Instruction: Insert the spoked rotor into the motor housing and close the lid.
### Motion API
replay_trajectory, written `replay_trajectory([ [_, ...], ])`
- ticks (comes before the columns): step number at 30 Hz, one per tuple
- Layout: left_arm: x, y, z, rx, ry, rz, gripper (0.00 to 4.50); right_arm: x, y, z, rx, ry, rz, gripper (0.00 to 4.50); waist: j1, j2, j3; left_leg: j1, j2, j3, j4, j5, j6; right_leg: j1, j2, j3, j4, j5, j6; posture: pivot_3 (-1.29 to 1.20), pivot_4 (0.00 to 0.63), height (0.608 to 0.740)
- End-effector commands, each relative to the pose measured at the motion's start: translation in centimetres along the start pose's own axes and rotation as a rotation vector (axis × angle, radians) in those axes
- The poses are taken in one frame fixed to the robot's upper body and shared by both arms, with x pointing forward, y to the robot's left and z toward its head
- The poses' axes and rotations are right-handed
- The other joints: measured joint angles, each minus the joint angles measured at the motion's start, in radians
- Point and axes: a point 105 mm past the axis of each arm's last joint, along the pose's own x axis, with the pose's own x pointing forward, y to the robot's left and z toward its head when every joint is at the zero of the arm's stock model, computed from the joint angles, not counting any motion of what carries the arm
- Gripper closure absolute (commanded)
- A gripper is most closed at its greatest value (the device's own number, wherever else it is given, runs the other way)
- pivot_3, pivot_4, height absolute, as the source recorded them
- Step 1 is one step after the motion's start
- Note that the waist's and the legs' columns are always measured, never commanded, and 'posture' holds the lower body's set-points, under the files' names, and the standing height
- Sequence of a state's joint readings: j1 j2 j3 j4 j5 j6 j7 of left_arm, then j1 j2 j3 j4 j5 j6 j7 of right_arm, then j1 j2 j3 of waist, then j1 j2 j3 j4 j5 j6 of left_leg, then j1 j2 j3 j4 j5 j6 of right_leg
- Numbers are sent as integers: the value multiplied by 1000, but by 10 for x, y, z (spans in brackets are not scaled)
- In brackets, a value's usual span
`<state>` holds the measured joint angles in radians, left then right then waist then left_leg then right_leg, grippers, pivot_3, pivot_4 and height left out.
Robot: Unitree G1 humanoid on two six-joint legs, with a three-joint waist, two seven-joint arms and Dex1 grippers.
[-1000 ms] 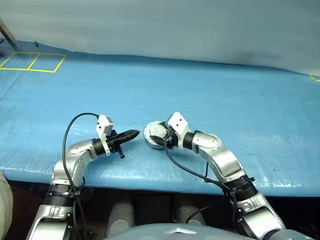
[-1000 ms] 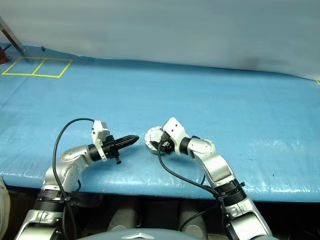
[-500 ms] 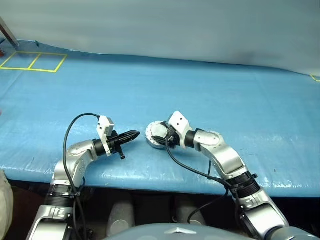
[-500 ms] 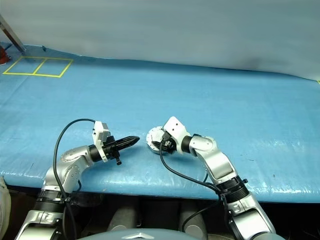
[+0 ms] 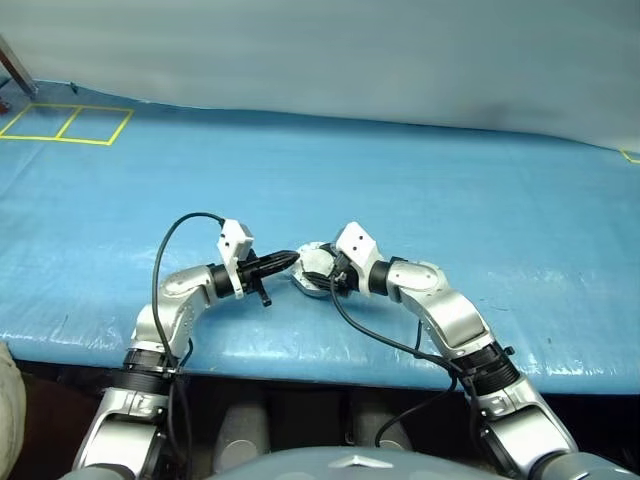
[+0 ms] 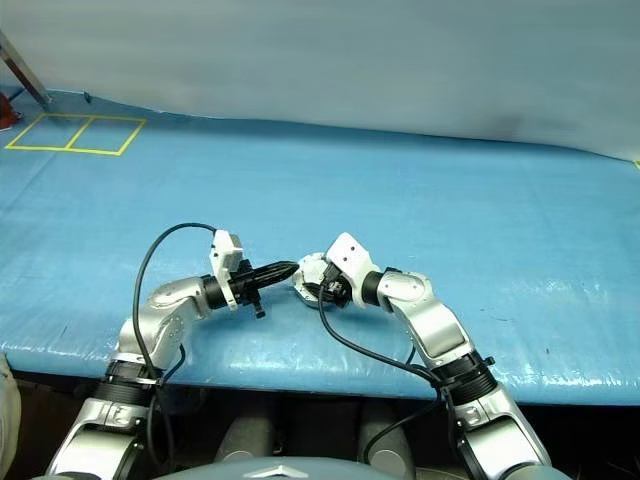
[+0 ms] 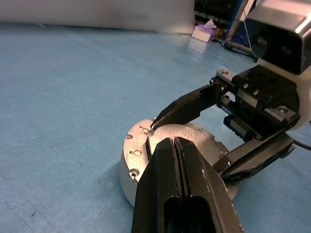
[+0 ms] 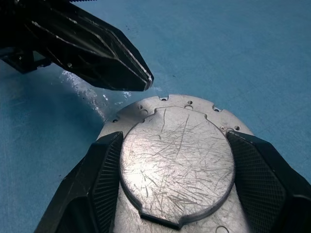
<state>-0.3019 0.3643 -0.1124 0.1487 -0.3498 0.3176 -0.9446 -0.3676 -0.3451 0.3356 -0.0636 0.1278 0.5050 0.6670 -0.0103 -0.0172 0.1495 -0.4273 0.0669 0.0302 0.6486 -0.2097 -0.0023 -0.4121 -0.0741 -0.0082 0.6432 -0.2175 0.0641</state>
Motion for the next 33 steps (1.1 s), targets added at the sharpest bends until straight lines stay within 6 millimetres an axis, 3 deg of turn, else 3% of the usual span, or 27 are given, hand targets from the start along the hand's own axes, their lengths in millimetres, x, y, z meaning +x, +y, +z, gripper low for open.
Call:
replay_trajectory([
  [1,2,0,0,50,26,-13,4500,-5,-10,-21,21,86,-66,1469,0,0,0,0,0,0,0,0,0,0,0,0,0,0,0,0,150,740],
  [14,2,0,-10,46,56,10,4500,-6,-14,-13,56,47,-92,1469,2,0,0,0,0,0,1,0,0,0,0,0,0,0,1,0,150,740],
  [18,2,-1,-10,47,58,9,4500,-7,-14,-8,43,24,-101,151,2,0,0,0,0,0,1,0,0,1,0,0,0,0,1,0,150,740],
  [19,2,-1,-10,47,58,8,4500,-8,-15,-3,29,3,-116,68,2,0,0,0,0,0,1,0,0,0,0,0,0,0,0,0,150,740],
  [29,1,-1,-10,29,45,10,4500,-25,-6,43,79,-204,-89,68,2,0,0,-3,0,-1,0,0,0,-2,0,0,0,0,0,0,150,740],
  [33,0,-1,-10,24,41,10,4500,-28,-9,45,129,-220,-107,68,2,0,0,-2,0,-1,-1,0,0,-2,0,0,0,0,0,0,150,740],
])
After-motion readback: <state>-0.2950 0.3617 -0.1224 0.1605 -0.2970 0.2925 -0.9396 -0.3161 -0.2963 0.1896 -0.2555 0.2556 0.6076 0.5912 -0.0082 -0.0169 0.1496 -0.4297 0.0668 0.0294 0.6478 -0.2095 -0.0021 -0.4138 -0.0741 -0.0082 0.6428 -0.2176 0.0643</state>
